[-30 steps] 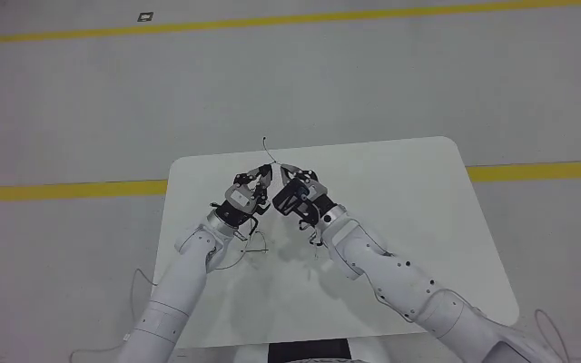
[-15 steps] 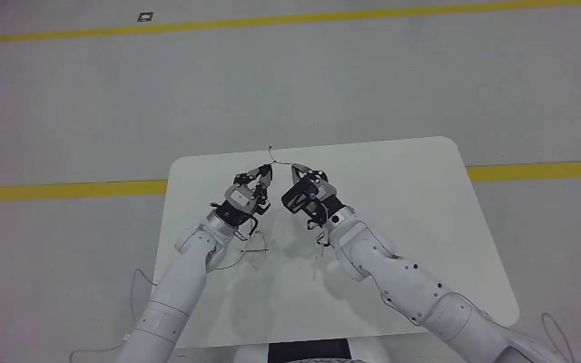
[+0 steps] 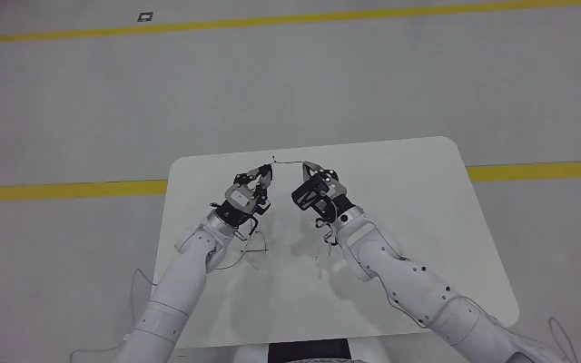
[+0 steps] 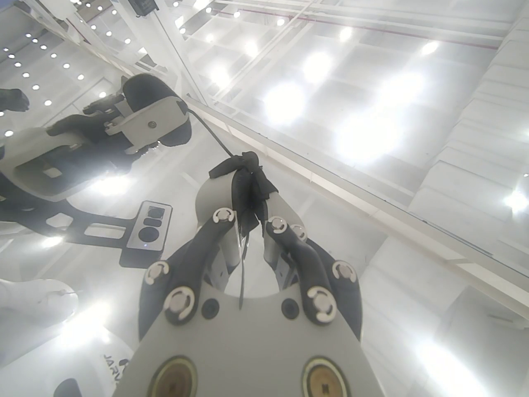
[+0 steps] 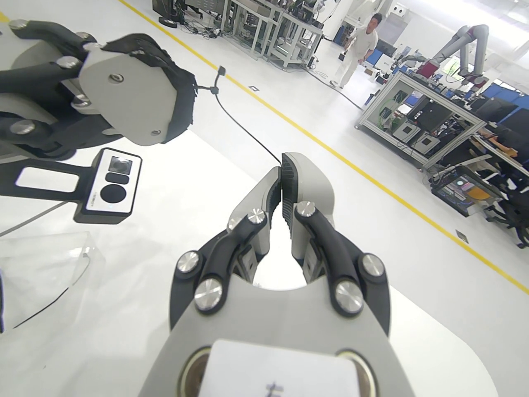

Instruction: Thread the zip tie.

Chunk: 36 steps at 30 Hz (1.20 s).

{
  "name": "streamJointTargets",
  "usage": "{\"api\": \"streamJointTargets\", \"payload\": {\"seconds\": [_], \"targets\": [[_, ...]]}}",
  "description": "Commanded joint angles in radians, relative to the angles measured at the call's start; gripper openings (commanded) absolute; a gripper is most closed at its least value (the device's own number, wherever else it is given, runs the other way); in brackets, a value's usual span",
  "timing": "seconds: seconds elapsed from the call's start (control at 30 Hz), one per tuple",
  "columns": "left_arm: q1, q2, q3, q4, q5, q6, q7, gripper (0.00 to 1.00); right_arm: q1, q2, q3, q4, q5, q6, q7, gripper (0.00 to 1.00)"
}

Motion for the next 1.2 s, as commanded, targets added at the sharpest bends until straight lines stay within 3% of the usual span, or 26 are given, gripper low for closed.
{"api": "streamJointTargets", "payload": {"seconds": [0.0, 0.77, 1.17], "targets": [[0.0, 0.0, 0.0, 0.0, 0.0, 0.0, 0.0, 0.0, -0.003, 0.003, 0.004, -0.002, 0.0, 0.001, 0.002, 0.0], [0.0, 0.0, 0.0, 0.0, 0.0, 0.0, 0.0, 0.0, -0.013, 0.026, 0.021, -0.011, 0.0, 0.002, 0.007, 0.0], [0.0, 0.0, 0.0, 0.0, 0.0, 0.0, 0.0, 0.0, -0.028, 0.049, 0.021, -0.032, 0.0, -0.022, -0.115, 0.0]]}}
